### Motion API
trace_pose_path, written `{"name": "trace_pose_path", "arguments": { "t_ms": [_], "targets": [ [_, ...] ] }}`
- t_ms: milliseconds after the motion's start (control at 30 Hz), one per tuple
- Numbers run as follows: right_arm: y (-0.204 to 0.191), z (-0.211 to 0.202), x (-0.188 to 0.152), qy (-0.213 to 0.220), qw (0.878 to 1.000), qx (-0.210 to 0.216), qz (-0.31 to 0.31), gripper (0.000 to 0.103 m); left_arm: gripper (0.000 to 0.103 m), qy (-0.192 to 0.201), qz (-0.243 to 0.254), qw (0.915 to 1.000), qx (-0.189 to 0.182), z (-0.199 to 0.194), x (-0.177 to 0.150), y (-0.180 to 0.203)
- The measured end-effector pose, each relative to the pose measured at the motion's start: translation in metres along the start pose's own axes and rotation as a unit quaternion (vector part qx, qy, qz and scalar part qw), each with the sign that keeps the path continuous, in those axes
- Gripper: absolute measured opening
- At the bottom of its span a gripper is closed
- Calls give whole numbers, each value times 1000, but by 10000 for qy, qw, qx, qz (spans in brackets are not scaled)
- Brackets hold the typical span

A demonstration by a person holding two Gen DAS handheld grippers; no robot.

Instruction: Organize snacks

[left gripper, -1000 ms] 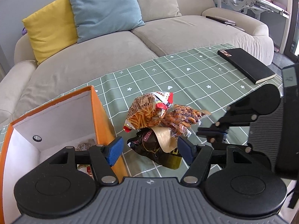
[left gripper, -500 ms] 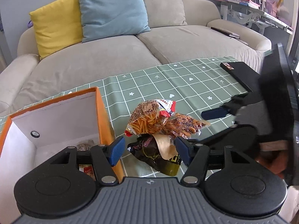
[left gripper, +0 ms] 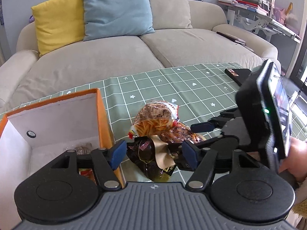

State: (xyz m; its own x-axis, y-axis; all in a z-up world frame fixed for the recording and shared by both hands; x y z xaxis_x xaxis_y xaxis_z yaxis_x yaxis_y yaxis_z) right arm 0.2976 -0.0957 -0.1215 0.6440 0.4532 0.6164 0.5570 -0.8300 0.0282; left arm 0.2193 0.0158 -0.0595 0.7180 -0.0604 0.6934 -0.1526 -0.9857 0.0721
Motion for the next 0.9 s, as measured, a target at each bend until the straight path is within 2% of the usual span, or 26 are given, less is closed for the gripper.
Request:
{"name": "trace_pose_path", "arguments": {
  "t_ms": [67,200,267,333,500,667,800,900],
  "targets": [
    [-3,-7,-3,103,9997,-31,-200,37,78,2,8,10000,11,0,0,0],
    [-11,-15,-12,65,9977,-190,-650,36,79,-18,71,10000,12,0,-1,1],
    [-9,-21,-16,114,9973,-207,-696,21,79,-37,145,9999,41,1,0,3],
    [-5,-25,-21,-38,9976,-273,-641,0,79,-60,216,9997,47,1,-1,5],
    [20,-26,-41,-378,9983,-353,-251,0,79,-125,322,9994,32,3,-2,8],
    [37,-42,-51,-143,9996,-200,105,4,79,-128,395,9991,-115,3,1,9],
    [42,-47,-42,80,9995,-23,302,26,81,-19,798,9968,-20,4,9,16],
    [42,-46,-33,202,9990,6,398,31,85,-169,1204,9924,-211,11,15,25]
  ]
}}
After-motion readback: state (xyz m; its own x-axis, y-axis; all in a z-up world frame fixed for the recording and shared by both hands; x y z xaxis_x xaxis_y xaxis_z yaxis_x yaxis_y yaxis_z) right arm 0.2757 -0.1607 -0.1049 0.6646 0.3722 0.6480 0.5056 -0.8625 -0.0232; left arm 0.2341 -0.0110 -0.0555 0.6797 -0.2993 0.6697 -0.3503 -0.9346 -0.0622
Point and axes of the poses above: each gripper's, at about its wrist camera, not at the fingertips, and z roughly the way its jaws point, y to its right, x to its top, the point moved 1 cm from there along z, roughly the way its jaws point, and after that the axes turned 7 degrees about -z, right-handed, at the moved point
